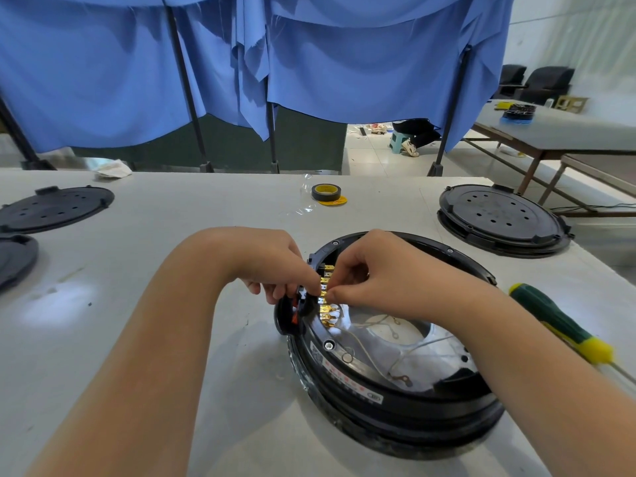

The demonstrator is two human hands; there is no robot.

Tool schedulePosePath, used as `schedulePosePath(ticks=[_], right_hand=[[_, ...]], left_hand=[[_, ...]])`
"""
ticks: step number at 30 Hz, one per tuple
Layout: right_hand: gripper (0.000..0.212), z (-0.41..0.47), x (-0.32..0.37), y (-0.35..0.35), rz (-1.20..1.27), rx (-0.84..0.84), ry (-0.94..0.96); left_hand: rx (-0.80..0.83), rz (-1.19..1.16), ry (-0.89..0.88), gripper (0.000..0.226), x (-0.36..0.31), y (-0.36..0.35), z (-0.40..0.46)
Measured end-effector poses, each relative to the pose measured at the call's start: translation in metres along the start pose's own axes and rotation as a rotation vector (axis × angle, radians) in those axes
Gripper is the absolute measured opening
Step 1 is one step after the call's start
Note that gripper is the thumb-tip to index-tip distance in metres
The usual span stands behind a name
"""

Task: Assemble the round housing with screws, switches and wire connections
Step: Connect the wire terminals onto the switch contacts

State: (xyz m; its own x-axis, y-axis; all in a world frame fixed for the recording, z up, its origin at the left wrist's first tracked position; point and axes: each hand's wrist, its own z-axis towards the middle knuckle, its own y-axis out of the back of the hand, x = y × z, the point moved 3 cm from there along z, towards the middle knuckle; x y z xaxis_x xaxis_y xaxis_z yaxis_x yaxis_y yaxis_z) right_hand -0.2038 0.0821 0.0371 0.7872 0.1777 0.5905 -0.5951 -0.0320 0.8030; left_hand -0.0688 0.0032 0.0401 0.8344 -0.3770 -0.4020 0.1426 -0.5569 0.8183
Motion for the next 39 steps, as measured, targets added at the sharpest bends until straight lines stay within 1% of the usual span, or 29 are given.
schedulePosePath(ticks=[12, 18, 20, 22, 24, 27, 29, 30, 33, 36, 39], right_hand=[[0.006, -0.002, 0.001, 0.000, -0.026, -0.022, 0.007], [0.011, -0.002, 0.001, 0.003, -0.042, 0.010, -0.002], [0.016, -0.003, -0.002, 0.013, -0.034, -0.014, -0.016], [0.016, -0.004, -0.012, 0.030, -0.005, -0.087, -0.053], [0.012, -0.007, -0.027, 0.050, 0.030, -0.190, -0.100], [0.002, -0.007, -0.056, 0.077, 0.072, -0.342, -0.185], [0.006, -0.001, -0.078, 0.091, 0.063, -0.393, -0.258], [0.006, 0.004, -0.089, 0.098, 0.041, -0.403, -0.295], [0.003, 0.022, -0.119, 0.109, -0.057, -0.353, -0.421], [0.008, 0.041, -0.140, 0.103, -0.111, -0.169, -0.504], [0.013, 0.052, -0.152, 0.092, -0.149, -0.042, -0.554]], left_hand=[[0.012, 0.017, -0.003, 0.029, 0.001, -0.001, 0.002], [0.005, 0.022, -0.003, 0.029, 0.002, 0.000, 0.001], [0.005, 0.039, 0.009, 0.031, 0.004, 0.001, 0.000], [-0.003, 0.059, 0.018, 0.033, 0.005, 0.003, -0.002], [-0.055, 0.058, 0.021, 0.034, 0.006, 0.005, -0.002], [-0.243, -0.055, -0.007, 0.032, 0.002, 0.007, 0.003], [-0.373, -0.164, -0.042, 0.033, -0.005, 0.004, 0.008], [-0.411, -0.202, -0.063, 0.036, -0.009, 0.000, 0.011], [-0.413, -0.211, -0.132, 0.046, -0.018, -0.013, 0.022], [-0.386, -0.185, -0.171, 0.039, -0.020, -0.023, 0.030], [-0.442, -0.149, -0.193, 0.033, -0.020, -0.027, 0.035]])
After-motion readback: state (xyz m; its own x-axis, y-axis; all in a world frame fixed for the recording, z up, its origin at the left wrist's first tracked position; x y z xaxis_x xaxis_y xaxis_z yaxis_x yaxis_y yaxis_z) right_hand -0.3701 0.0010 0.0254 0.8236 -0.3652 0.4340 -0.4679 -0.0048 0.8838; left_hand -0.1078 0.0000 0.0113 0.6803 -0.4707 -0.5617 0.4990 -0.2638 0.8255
